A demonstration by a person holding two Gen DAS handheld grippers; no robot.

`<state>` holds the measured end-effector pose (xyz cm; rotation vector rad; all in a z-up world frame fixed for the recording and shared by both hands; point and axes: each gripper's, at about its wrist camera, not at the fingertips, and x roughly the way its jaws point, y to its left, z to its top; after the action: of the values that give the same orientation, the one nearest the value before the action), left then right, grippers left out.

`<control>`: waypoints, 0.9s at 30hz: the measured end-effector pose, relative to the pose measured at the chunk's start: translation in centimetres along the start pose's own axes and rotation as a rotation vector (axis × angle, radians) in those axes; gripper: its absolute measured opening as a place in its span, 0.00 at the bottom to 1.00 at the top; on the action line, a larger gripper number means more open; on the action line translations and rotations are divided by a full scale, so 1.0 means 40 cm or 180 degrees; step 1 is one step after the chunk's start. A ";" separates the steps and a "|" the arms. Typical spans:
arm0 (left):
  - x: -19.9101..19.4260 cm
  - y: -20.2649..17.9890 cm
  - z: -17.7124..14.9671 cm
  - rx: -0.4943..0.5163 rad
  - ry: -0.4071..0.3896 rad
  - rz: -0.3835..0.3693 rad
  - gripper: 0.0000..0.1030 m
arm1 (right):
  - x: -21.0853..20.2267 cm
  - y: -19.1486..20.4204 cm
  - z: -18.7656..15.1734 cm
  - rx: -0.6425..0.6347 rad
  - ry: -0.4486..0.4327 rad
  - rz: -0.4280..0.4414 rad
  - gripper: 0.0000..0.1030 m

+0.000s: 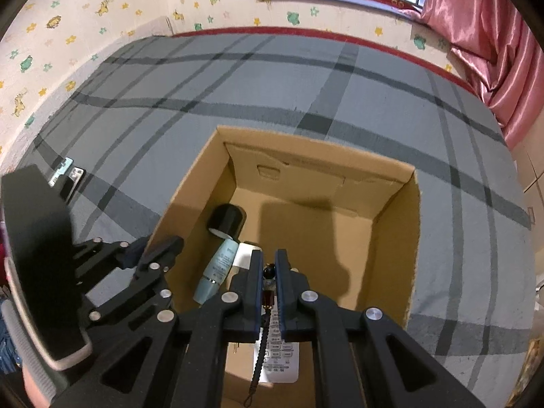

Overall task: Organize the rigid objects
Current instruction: 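Lift the keyring with the right gripper and carry it over the box, then lower the keyring onto the remote in the box and open the right gripper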

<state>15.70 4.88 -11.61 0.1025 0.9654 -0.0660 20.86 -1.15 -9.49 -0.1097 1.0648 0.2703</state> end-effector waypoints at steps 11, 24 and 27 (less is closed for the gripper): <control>0.002 0.002 0.001 -0.0003 0.0001 -0.0002 0.13 | 0.102 -0.003 -0.016 0.0015 0.0332 -0.0086 0.05; 0.003 0.004 0.000 0.0014 -0.0006 0.0014 0.13 | 0.121 -0.010 -0.023 0.0079 0.0397 -0.0015 0.06; 0.004 0.004 0.000 0.0014 -0.0003 0.0018 0.13 | 0.116 -0.012 -0.022 0.0089 0.0377 0.0004 0.07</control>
<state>15.80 5.04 -11.76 0.1092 0.9640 -0.0628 22.36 -1.05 -14.00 -0.1009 1.1859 0.2524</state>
